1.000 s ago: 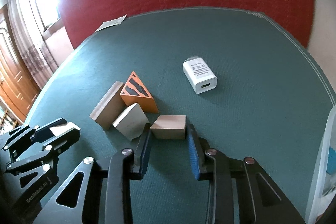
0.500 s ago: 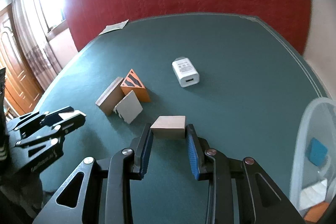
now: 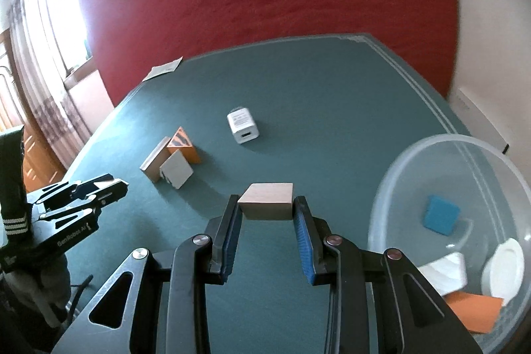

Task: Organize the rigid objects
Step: 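Carry both tan blocks over the clear bowl and open both tools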

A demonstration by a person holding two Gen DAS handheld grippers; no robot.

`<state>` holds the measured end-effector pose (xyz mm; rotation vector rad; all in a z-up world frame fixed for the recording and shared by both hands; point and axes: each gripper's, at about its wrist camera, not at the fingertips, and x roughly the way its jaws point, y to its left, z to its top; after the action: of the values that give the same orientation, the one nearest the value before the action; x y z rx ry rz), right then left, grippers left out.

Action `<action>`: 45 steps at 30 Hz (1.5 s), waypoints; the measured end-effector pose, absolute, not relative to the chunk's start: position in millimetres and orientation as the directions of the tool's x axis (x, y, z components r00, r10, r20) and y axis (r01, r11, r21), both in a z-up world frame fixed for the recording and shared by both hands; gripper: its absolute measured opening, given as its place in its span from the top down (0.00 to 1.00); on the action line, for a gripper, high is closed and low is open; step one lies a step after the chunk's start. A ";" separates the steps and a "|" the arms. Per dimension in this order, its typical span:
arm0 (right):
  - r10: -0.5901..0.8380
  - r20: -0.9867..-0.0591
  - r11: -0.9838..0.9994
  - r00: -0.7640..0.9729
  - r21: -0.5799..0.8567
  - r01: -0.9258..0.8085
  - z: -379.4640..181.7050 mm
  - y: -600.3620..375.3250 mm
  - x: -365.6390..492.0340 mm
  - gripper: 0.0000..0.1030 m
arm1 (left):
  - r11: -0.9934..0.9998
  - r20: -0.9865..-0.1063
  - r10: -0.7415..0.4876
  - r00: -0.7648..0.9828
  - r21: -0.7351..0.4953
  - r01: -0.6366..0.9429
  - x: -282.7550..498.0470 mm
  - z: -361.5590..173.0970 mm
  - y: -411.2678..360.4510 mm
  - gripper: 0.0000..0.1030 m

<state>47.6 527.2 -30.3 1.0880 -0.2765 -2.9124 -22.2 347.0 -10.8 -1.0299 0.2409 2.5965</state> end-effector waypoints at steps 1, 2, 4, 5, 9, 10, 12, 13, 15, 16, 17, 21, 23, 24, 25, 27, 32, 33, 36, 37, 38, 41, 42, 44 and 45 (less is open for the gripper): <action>-0.077 -0.648 -0.984 -0.758 0.173 -0.049 -29.8 529.4 49.4 0.68 | -0.928 -0.689 0.247 -0.681 0.033 -0.370 -21.8 -10.7 347.1 0.69; -0.071 -0.646 -0.983 -0.760 0.175 -0.056 -29.2 532.7 51.5 0.68 | -0.927 -0.690 0.249 -0.680 0.032 -0.373 -21.1 -10.5 347.9 0.69; -0.057 -0.644 -0.981 -0.763 0.177 -0.077 -26.9 542.0 57.3 0.68 | -0.926 -0.690 0.254 -0.678 0.030 -0.377 -19.7 -10.3 349.6 0.69; -0.050 -0.642 -0.980 -0.765 0.179 -0.087 -26.0 546.3 59.4 0.68 | -0.925 -0.691 0.255 -0.677 0.031 -0.380 -19.2 -10.3 351.4 0.69; -0.011 -0.630 -0.974 -0.776 0.184 -0.135 -19.3 566.1 69.4 0.68 | -0.920 -0.691 0.263 -0.673 0.032 -0.392 -15.8 -9.6 357.3 0.69; -0.002 -0.627 -0.971 -0.779 0.186 -0.148 -17.7 571.2 71.7 0.68 | -0.918 -0.691 0.266 -0.672 0.032 -0.396 -14.3 -9.0 358.5 0.69; 0.021 -0.620 -0.965 -0.784 0.193 -0.178 -14.2 583.2 76.4 0.68 | -0.913 -0.690 0.274 -0.670 0.032 -0.406 -12.4 -7.9 362.6 0.69; 0.034 -0.616 -0.960 -0.787 0.197 -0.197 -12.6 590.3 79.3 0.68 | -0.912 -0.690 0.276 -0.669 0.032 -0.409 -12.0 -7.6 363.8 0.69; 0.060 -0.611 -0.949 -0.790 0.209 -0.234 -10.3 604.5 84.3 0.68 | -0.907 -0.688 0.284 -0.668 0.032 -0.419 -10.3 -6.2 368.0 0.69; 0.073 -0.608 -0.943 -0.791 0.216 -0.254 -9.2 611.8 87.0 0.68 | -0.906 -0.688 0.286 -0.667 0.033 -0.422 -9.9 -5.7 369.3 0.69; 0.085 -0.605 -0.937 -0.791 0.222 -0.270 -8.3 618.1 89.3 0.68 | -0.904 -0.687 0.289 -0.666 0.033 -0.426 -9.3 -5.0 371.5 0.69; 0.118 -0.599 -0.916 -0.792 0.242 -0.319 -6.1 637.9 95.5 0.68 | -0.895 -0.684 0.304 -0.663 0.033 -0.444 -7.1 -1.7 378.6 0.69; 0.127 -0.597 -0.908 -0.792 0.252 -0.335 -5.4 644.6 97.7 0.68 | -0.890 -0.681 0.313 -0.662 0.033 -0.455 -5.5 0.1 383.3 0.69; 0.130 -0.595 -0.904 -0.793 0.256 -0.341 -4.8 647.3 98.6 0.68 | -0.887 -0.678 0.319 -0.662 0.033 -0.461 -4.3 1.2 385.9 0.69; 0.132 -0.594 -0.902 -0.793 0.259 -0.345 -4.6 648.9 99.1 0.68 | -0.885 -0.677 0.321 -0.662 0.033 -0.464 -3.7 1.7 387.3 0.69; 0.136 -0.593 -0.898 -0.794 0.264 -0.351 -4.9 651.4 100.0 0.68 | -0.880 -0.674 0.330 -0.661 0.034 -0.473 -1.9 3.6 391.4 0.69; 0.146 -0.591 -0.890 -0.794 0.271 -0.366 -4.9 655.2 103.1 0.68 | -0.867 -0.664 0.355 -0.658 0.029 -0.497 1.0 7.9 401.6 0.69; 0.150 -0.589 -0.888 -0.794 0.273 -0.370 -4.9 656.3 104.5 0.68 | -0.866 -0.663 0.359 -0.657 0.028 -0.500 0.7 8.6 403.0 0.69; 0.157 -0.585 -0.884 -0.795 0.276 -0.377 -4.2 658.8 107.2 0.68 | -0.854 -0.655 0.378 -0.654 0.025 -0.519 4.2 12.3 410.3 0.69; 0.158 -0.584 -0.883 -0.796 0.277 -0.379 -3.9 659.3 108.1 0.68 | -0.850 -0.652 0.385 -0.653 0.024 -0.525 5.0 13.6 412.7 0.69; 0.161 -0.583 -0.881 -0.796 0.278 -0.382 -3.8 660.1 108.7 0.68 | -0.847 -0.650 0.390 -0.652 0.023 -0.530 5.2 14.5 414.3 0.69; 0.169 -0.579 -0.876 -0.798 0.284 -0.391 -3.6 663.3 110.4 0.68 | -0.835 -0.641 0.412 -0.647 0.018 -0.550 7.7 19.3 423.0 0.69; 0.172 -0.578 -0.872 -0.798 0.287 -0.396 -3.6 664.2 111.1 0.68 | -0.832 -0.639 0.417 -0.646 0.017 -0.554 7.9 20.1 424.3 0.69; 0.176 -0.576 -0.867 -0.798 0.293 -0.402 -3.5 665.6 112.0 0.68 | -0.821 -0.633 0.436 -0.640 0.011 -0.571 9.5 24.1 430.9 0.69; 0.177 -0.575 -0.866 -0.799 0.295 -0.405 -3.5 666.7 112.3 0.68 | -0.815 -0.631 0.445 -0.635 0.007 -0.579 10.2 25.7 434.6 0.69</action>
<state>112.3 666.7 -3.5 0.9651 -0.7214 -3.2406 10.2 434.6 25.7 -0.8504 0.2807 2.4017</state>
